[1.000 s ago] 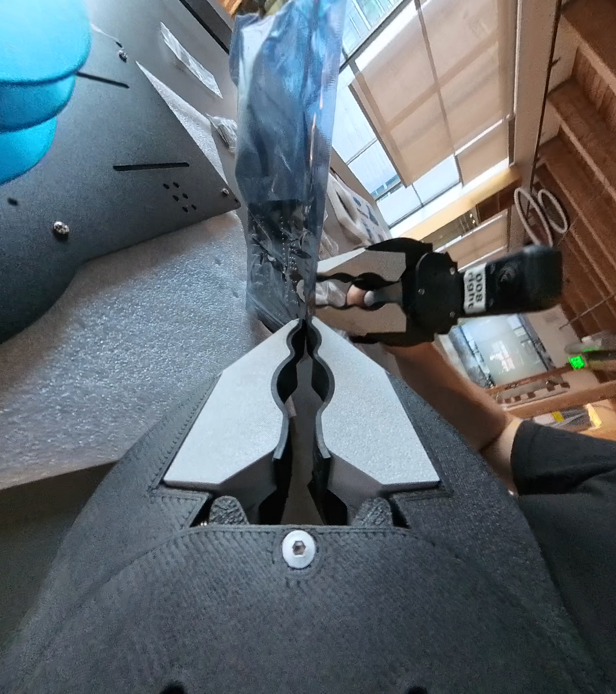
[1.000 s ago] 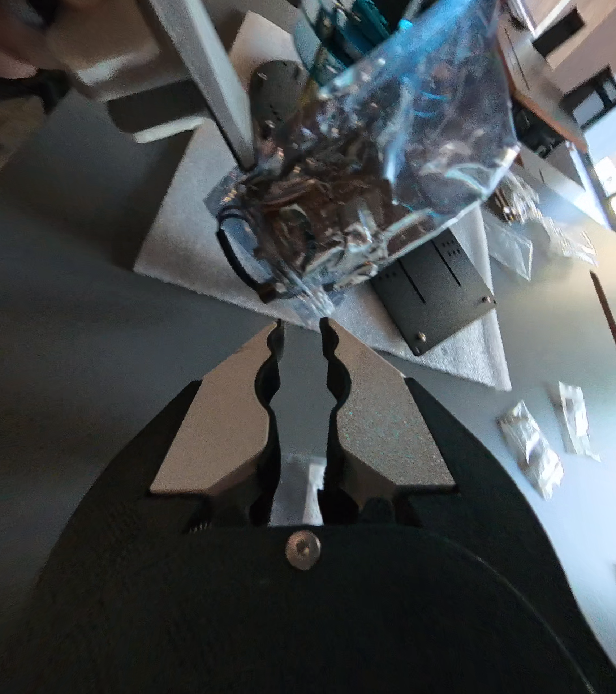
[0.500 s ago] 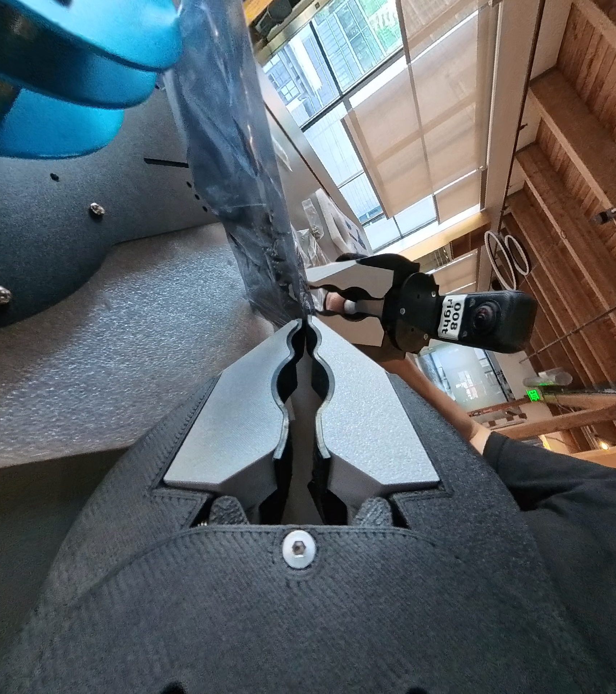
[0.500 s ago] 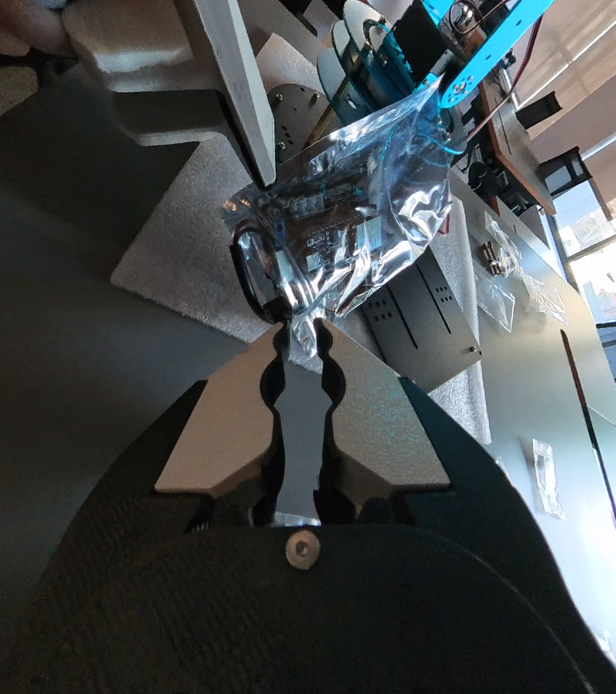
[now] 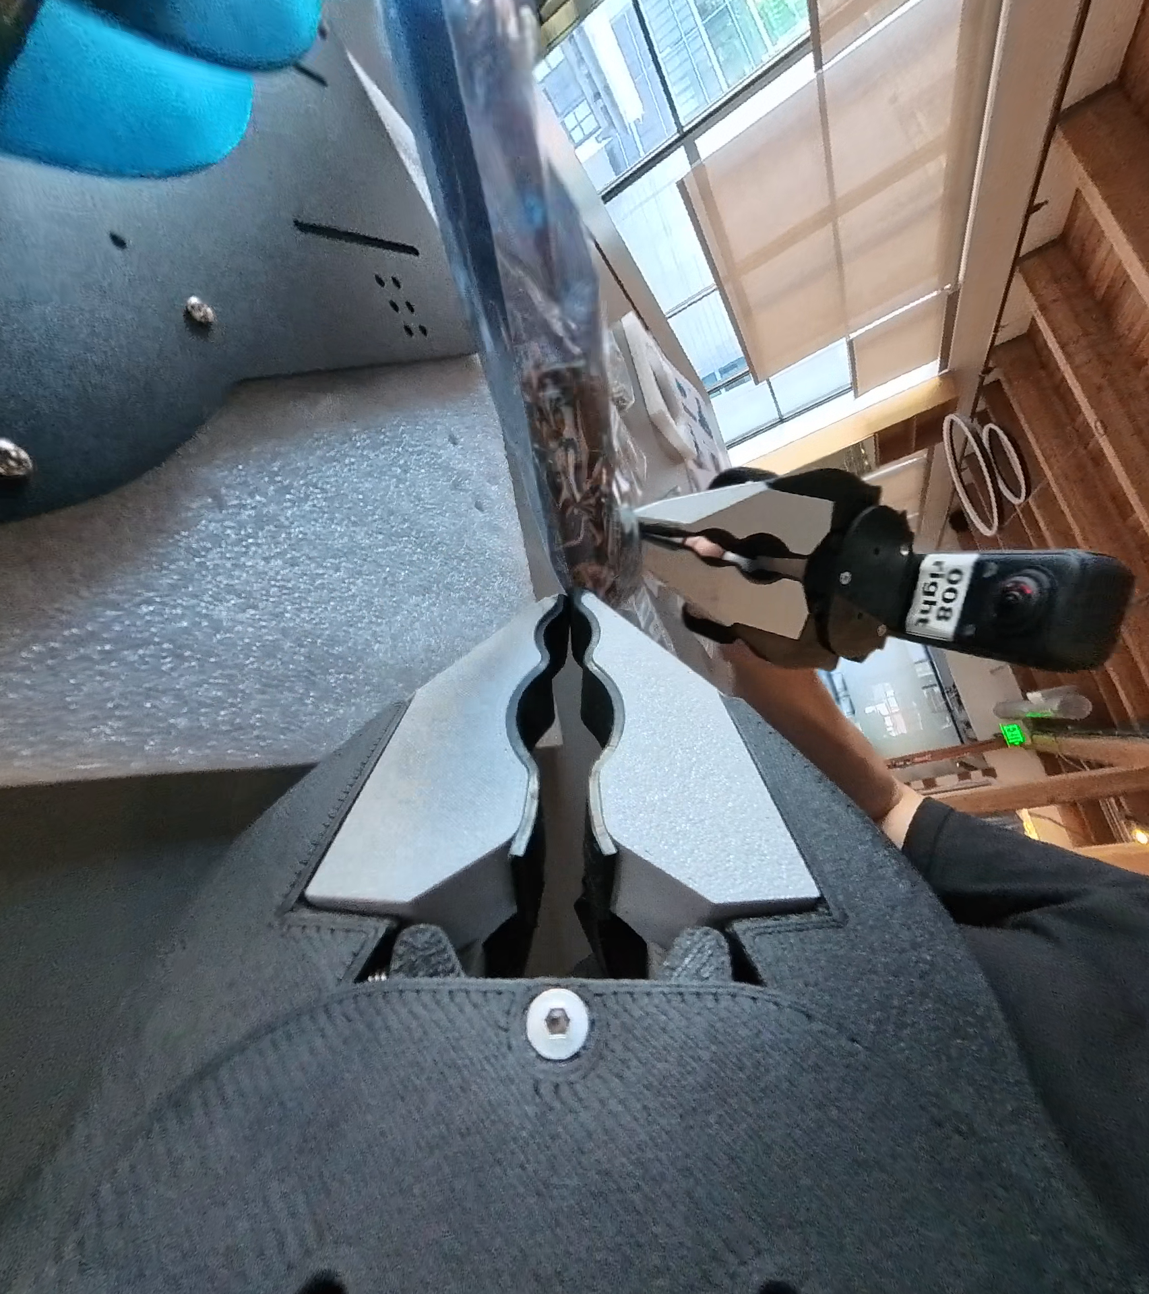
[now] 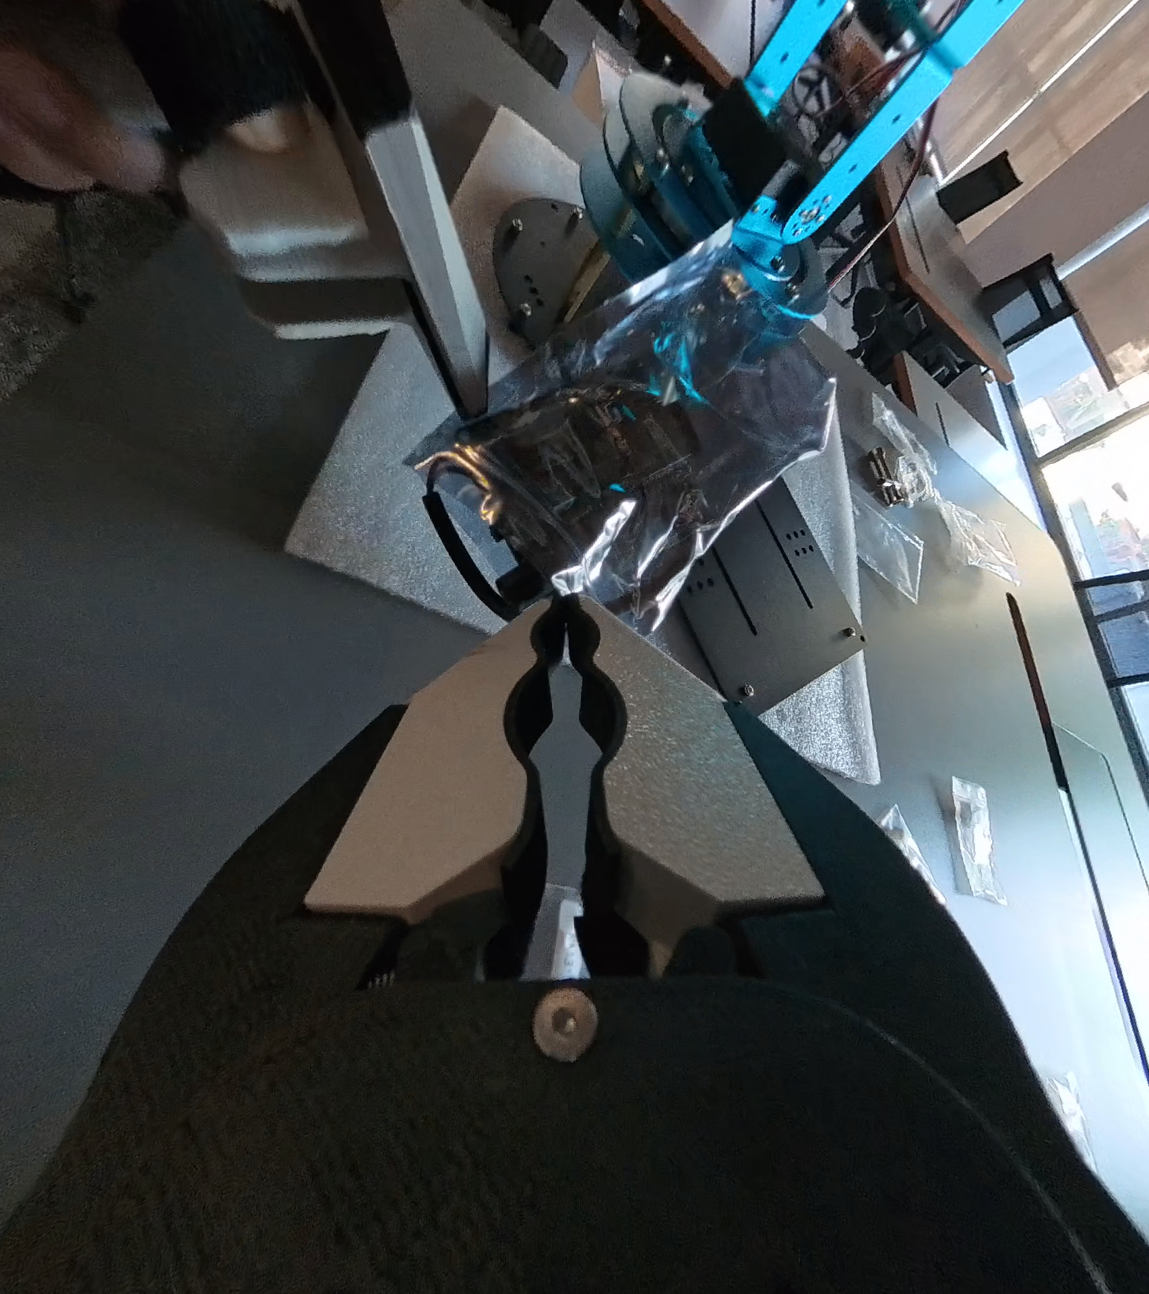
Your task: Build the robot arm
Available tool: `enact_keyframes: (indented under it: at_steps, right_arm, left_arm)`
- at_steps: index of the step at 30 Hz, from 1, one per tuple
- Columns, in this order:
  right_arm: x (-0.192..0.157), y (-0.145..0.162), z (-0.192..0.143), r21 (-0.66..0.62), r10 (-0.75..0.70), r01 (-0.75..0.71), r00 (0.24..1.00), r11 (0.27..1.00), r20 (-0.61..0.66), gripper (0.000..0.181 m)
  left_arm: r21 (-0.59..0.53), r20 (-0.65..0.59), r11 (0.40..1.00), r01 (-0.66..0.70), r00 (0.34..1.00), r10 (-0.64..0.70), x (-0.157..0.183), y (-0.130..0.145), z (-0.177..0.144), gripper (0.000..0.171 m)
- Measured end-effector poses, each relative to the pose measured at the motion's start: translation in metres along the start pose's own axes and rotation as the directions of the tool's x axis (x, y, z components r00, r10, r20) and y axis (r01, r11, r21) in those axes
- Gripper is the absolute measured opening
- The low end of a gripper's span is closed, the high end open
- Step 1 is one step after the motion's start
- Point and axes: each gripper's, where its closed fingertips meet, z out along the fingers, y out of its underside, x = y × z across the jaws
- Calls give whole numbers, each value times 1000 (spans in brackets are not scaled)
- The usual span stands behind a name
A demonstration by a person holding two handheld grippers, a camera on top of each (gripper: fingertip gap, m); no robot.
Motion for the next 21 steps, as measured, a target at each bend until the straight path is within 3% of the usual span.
enact_keyframes:
  at_steps: [6, 12, 15, 17, 21]
  right_arm:
    - [-4, -1, -15, 37, 87, -87, 996, 996, -5, 0]
    - [-5, -1, -16, 75, 136, -137, 990, 988, 28, 0]
    - [-3, 3, -13, 74, 144, -146, 989, 987, 29, 0]
    - [-3, 5, -11, 76, 146, -148, 989, 986, 31, 0]
    - [-1, -4, -12, 135, 194, -197, 980, 971, 37, 0]
  left_arm:
    - [-43, 22, 997, 68, 997, -67, -3, 17, 9, 0]
    - [24, 79, 999, 33, 996, -35, -5, 17, 2, 0]
    - [96, 205, 992, -82, 977, 61, -8, 19, -19, 12]
    - [126, 310, 959, -253, 929, 204, -1, 18, -33, 18]
    - [-5, 418, 858, -514, 778, 469, 22, 23, -27, 33]
